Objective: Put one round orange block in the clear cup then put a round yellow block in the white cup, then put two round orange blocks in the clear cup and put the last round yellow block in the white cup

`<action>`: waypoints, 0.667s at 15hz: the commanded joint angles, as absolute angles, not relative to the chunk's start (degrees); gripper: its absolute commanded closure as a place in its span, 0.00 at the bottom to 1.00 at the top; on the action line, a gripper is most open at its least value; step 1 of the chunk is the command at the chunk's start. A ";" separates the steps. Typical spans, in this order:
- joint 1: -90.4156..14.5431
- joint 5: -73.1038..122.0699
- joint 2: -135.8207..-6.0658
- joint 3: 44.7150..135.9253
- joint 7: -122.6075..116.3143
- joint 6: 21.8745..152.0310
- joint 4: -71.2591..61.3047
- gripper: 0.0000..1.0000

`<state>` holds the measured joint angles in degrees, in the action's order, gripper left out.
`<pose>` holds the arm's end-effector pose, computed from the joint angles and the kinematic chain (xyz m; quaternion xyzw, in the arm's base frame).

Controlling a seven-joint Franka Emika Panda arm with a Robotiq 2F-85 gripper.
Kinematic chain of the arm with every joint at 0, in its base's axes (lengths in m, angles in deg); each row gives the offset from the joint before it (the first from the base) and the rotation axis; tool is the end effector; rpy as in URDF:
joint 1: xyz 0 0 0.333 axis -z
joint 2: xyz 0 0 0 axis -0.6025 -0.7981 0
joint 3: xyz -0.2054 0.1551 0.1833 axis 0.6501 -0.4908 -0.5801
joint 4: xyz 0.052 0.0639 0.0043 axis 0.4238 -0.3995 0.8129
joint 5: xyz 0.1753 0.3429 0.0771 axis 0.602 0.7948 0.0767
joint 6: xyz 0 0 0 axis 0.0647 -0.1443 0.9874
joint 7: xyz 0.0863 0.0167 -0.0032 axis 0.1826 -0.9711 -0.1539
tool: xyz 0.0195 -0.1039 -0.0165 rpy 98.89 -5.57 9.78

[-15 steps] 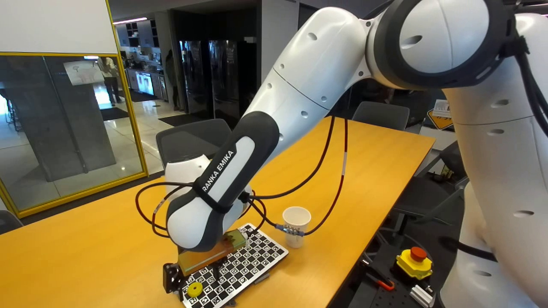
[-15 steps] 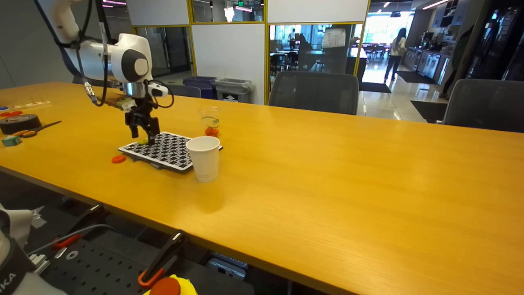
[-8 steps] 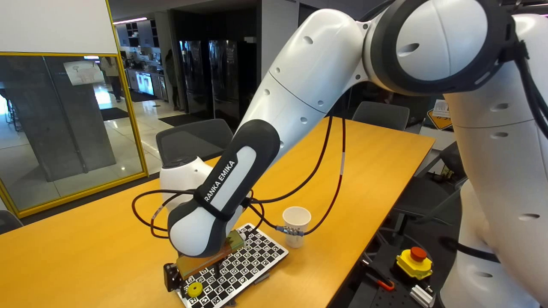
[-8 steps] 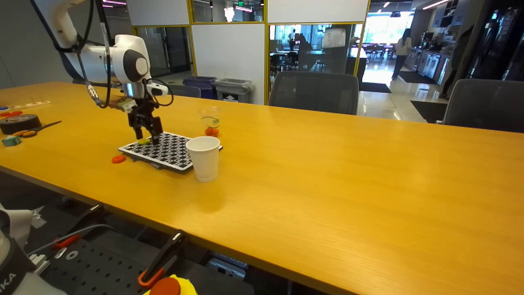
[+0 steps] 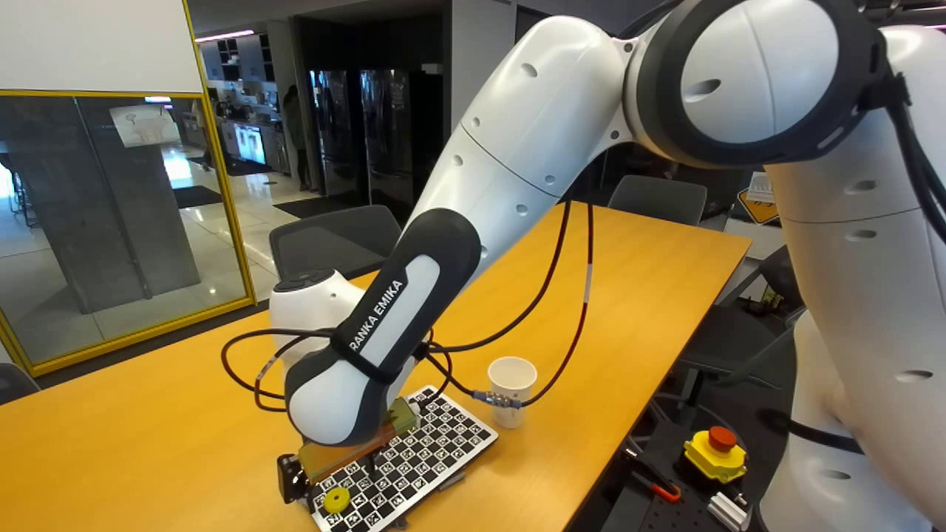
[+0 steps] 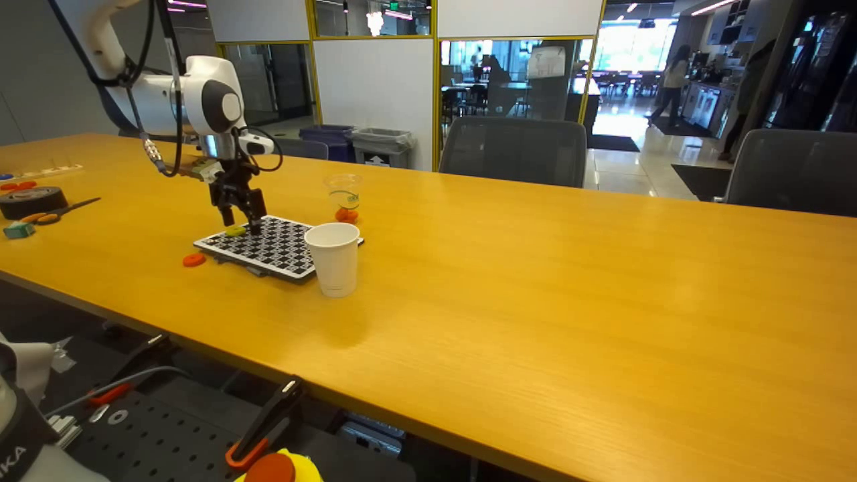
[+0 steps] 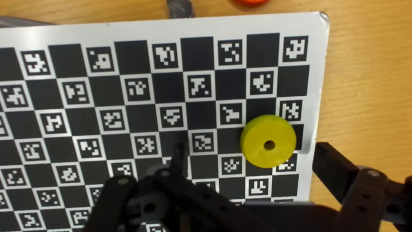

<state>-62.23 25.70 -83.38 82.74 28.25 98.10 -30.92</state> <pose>0.5141 0.2831 0.1828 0.9984 -0.0541 -0.0145 0.0009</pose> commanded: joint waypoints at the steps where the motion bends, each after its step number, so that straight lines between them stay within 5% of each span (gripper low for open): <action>1: -62.65 25.06 -84.05 82.79 29.54 98.63 -29.67 0.00; 4: -62.64 25.08 -84.18 82.79 29.47 98.65 -29.55 0.00; 5: -62.59 25.03 -84.12 82.76 29.25 98.72 -29.61 0.25; 6: -62.59 25.10 -84.10 82.76 29.35 98.67 -29.63 0.26; 10: -62.22 25.62 -83.83 82.43 28.97 98.77 -29.89 0.58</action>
